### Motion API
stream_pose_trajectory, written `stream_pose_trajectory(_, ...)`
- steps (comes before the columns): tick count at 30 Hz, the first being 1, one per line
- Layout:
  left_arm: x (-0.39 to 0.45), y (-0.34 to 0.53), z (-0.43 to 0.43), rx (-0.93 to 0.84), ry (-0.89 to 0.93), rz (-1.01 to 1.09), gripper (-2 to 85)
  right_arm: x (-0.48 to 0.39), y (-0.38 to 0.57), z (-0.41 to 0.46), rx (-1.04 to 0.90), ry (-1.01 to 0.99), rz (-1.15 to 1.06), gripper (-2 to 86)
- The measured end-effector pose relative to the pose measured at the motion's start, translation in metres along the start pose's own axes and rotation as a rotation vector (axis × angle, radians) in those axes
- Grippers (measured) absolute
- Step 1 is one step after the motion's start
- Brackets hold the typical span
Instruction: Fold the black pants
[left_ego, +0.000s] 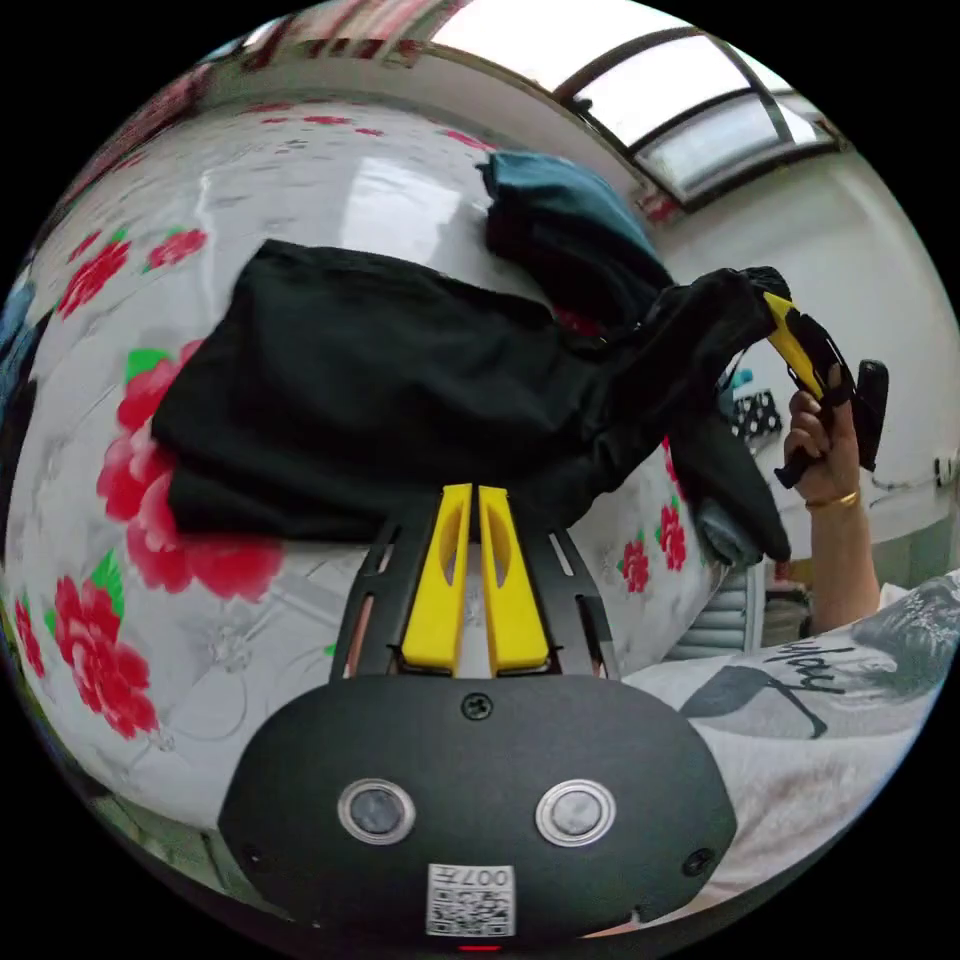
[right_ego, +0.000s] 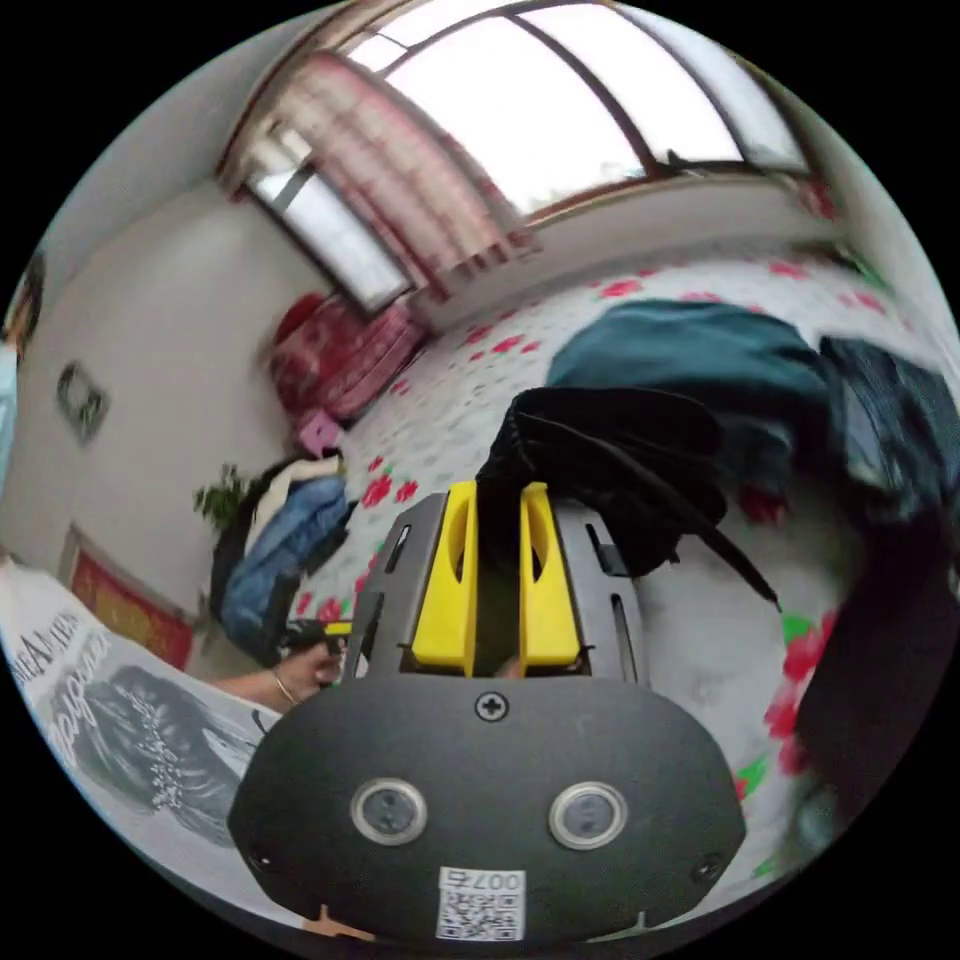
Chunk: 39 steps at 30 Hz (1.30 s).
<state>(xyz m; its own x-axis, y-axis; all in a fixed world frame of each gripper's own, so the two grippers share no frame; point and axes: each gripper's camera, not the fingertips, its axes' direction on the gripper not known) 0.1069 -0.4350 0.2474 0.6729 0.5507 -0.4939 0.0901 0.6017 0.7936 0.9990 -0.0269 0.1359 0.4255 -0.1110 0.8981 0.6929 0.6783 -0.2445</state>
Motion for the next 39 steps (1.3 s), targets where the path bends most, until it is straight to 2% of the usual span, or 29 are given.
stream_pose_trajectory(4,-0.059,0.031,-0.04,0.101,0.019,-0.166,-0.2,-0.113,-0.005,0.085,-0.196,-0.056,-0.418,7.3)
stream_pose_trajectory(8,-0.124,0.064,-0.059,0.141,0.031,-0.348,2.7,-0.163,0.031,0.177,-0.427,-0.209,-0.514,7.4)
stream_pose_trajectory(10,-0.145,0.075,-0.064,0.162,0.057,-0.411,4.0,-0.171,0.058,0.222,-0.617,-0.268,-0.501,7.7)
stream_pose_trajectory(11,-0.157,0.081,-0.068,0.179,0.079,-0.444,4.8,-0.17,0.062,0.226,-0.639,-0.275,-0.486,7.7)
stream_pose_trajectory(14,-0.181,0.089,-0.072,0.21,0.141,-0.487,6.7,-0.145,0.071,0.211,-0.609,-0.275,-0.389,7.8)
stream_pose_trajectory(19,-0.204,0.08,-0.063,0.219,0.279,-0.482,9.8,-0.041,0.076,0.147,-0.498,-0.127,-0.075,8.1)
stream_pose_trajectory(22,-0.202,0.06,-0.055,0.187,0.303,-0.433,10.3,-0.015,0.094,0.129,-0.507,-0.076,-0.01,8.1)
stream_pose_trajectory(29,-0.195,-0.004,-0.041,0.06,0.136,-0.309,6.1,-0.039,0.132,0.179,-0.693,-0.131,-0.033,3.7)
stream_pose_trajectory(34,-0.189,-0.051,-0.066,0.103,-0.033,-0.245,6.8,-0.096,0.139,0.183,-0.771,-0.36,-0.236,4.1)
stream_pose_trajectory(39,-0.151,-0.01,-0.103,0.211,-0.155,-0.281,7.0,-0.07,0.103,0.144,-0.645,-0.207,-0.307,5.6)
